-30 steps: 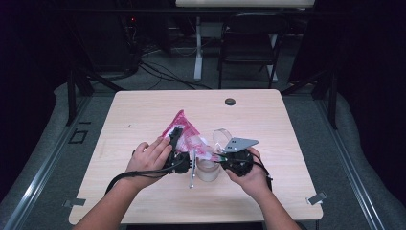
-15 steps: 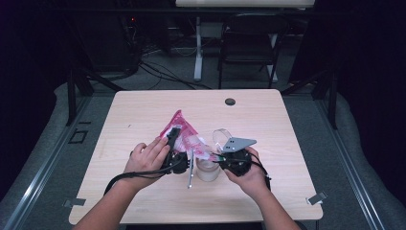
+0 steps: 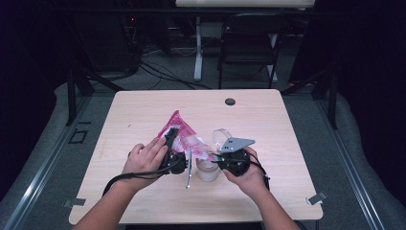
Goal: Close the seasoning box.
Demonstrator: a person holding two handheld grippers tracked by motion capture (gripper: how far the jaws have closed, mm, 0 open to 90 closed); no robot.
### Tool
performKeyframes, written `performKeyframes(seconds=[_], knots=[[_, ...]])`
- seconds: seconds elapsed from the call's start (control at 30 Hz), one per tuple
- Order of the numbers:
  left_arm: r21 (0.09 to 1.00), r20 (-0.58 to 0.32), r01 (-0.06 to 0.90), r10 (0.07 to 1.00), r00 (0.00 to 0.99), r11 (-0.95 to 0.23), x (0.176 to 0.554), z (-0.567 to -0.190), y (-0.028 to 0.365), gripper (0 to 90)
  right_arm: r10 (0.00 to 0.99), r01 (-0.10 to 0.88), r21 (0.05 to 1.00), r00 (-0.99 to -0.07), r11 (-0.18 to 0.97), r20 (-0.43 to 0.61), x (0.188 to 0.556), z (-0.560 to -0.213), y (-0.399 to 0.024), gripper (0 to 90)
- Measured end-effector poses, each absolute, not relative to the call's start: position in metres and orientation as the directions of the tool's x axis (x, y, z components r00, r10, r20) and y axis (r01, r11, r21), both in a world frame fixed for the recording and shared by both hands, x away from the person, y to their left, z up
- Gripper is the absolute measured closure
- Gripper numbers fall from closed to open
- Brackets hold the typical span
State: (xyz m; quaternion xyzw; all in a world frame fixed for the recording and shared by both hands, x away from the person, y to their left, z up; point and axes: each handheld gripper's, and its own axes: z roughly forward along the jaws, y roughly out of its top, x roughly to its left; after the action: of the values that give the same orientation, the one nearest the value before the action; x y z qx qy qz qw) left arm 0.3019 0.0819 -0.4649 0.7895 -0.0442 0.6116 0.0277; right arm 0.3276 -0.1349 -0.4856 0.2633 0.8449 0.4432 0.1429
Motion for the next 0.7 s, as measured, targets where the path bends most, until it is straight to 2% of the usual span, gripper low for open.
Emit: performKeyframes(seconds=[0.7], knots=[[0.053,0.951,-0.054,0.033,0.309,-0.997,0.301,-0.48,0.093,64.4,0.557,0.309,0.825,-0.831,0.473,-0.008,0.33,-0.486,-0.128,90.0]])
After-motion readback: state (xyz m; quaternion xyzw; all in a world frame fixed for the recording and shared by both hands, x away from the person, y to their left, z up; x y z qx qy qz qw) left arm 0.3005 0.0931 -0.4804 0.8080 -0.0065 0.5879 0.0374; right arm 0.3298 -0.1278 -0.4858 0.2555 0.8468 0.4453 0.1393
